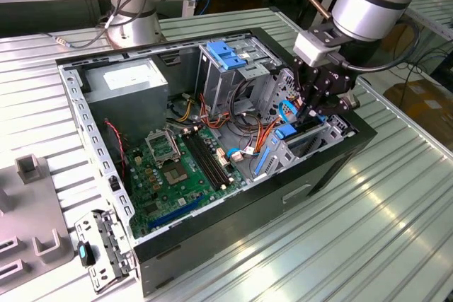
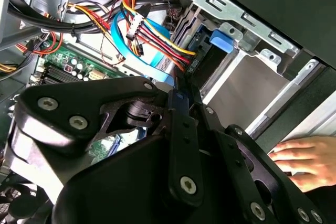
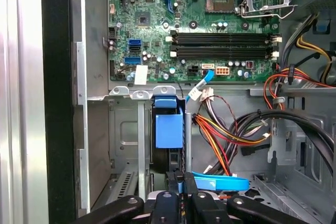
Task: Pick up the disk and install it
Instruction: 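Insert the second disk wire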
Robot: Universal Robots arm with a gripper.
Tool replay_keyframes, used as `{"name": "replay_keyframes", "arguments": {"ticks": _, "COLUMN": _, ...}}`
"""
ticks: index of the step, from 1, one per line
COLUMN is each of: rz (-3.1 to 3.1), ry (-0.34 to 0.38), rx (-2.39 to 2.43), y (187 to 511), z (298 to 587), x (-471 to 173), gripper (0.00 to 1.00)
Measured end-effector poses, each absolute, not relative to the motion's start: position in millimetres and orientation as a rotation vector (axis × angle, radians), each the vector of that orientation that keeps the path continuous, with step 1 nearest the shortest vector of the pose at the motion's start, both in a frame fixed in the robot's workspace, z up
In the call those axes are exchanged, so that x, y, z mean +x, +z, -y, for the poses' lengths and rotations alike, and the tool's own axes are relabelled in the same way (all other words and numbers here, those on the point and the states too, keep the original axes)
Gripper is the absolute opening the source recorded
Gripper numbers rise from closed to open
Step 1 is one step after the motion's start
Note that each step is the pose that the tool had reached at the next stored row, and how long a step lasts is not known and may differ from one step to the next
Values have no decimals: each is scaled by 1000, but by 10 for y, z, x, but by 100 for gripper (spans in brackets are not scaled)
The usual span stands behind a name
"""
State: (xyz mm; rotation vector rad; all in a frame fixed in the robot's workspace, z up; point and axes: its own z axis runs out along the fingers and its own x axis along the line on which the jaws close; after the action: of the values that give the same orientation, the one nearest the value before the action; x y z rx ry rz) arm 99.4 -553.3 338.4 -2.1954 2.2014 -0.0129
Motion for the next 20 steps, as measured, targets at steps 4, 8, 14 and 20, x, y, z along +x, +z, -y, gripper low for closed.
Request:
{"name": "replay_keyframes", "arguments": {"ticks": 4, "rz": -2201, "ry": -11, "rx": -2195, "y": 3383, "z": 5534, "x": 994, "gripper": 16}}
{"name": "replay_keyframes", "arguments": {"ticks": 8, "rz": -2200, "ry": -10, "rx": -2194, "y": 3380, "z": 5534, "x": 994, "gripper": 17}}
{"name": "replay_keyframes", "arguments": {"ticks": 14, "rz": -2200, "ry": -10, "rx": -2194, "y": 3546, "z": 5533, "x": 994, "gripper": 24}}
{"name": "replay_keyframes", "arguments": {"ticks": 20, "rz": -2200, "ry": -10, "rx": -2194, "y": 3558, "z": 5533, "x": 994, "gripper": 11}}
